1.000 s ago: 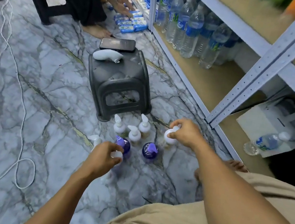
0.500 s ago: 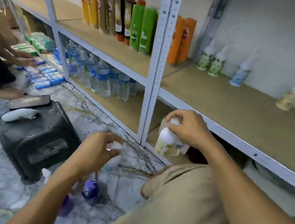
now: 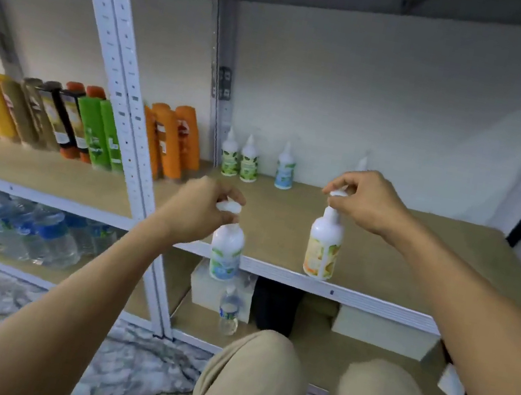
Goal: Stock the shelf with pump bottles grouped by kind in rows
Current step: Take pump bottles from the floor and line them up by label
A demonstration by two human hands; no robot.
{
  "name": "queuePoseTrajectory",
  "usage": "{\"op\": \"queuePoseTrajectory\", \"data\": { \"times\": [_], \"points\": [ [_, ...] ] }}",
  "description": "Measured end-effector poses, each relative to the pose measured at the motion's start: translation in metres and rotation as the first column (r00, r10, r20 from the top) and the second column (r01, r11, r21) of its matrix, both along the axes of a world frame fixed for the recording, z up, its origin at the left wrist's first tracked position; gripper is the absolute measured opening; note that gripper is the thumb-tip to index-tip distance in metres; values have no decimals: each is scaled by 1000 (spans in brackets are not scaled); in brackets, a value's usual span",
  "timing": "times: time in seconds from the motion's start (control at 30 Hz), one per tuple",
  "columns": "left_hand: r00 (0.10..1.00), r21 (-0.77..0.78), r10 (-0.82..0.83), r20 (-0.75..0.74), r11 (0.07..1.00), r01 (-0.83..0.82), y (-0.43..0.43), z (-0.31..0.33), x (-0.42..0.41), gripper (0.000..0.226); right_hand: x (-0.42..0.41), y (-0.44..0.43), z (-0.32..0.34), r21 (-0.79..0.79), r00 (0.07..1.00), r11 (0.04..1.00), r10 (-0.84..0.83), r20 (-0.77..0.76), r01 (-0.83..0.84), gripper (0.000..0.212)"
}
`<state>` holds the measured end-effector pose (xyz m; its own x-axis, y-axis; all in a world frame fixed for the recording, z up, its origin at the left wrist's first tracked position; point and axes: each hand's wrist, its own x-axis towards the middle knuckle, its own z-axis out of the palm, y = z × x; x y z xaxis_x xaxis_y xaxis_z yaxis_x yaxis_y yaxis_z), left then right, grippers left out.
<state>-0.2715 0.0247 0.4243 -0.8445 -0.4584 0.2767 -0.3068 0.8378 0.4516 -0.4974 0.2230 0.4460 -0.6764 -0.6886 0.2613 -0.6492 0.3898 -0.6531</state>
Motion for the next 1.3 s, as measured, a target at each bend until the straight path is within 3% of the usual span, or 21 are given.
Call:
{"op": "queuePoseTrajectory", "data": {
  "times": [0.47, 0.77, 0.87, 0.93, 1.03, 1.13, 1.2, 1.3],
  "points": [
    [992, -31, -129, -1, 991, 129, -9, 28, -133, 18, -128, 100, 10, 58, 929, 928, -366, -54, 369, 12],
    [990, 25, -138, -16, 990, 139, -6, 19, -163, 20, -147, 143, -31, 46, 873, 876, -483, 73, 481, 13],
    [990, 32, -143, -15, 989, 143, -5, 17, -168, 18, -144, 147, -32, 83, 882, 879, -471, 5, 469, 20],
    [989, 22, -150, -11, 988, 150, -5, 16, -171, 17, -140, 146, -32, 179, 871, 853, -471, -141, 490, 19],
    [988, 10, -152, -6, 988, 152, -3, 17, -174, 16, -127, 141, -34, 253, 775, 787, -398, -490, 563, 32],
    [988, 2, -156, -10, 988, 156, 1, 19, -178, 13, -110, 128, -47, 148, 656, 870, -233, -718, 471, 42],
    [989, -1, -150, -7, 989, 150, 3, 21, -182, 13, -97, 113, -62, 208, 689, 925, -74, -721, 317, 38],
    [990, 23, -142, -9, 990, 142, 3, 23, -192, 14, -80, 86, -94, 470, 832, 869, 143, -536, 153, 42]
  ]
}}
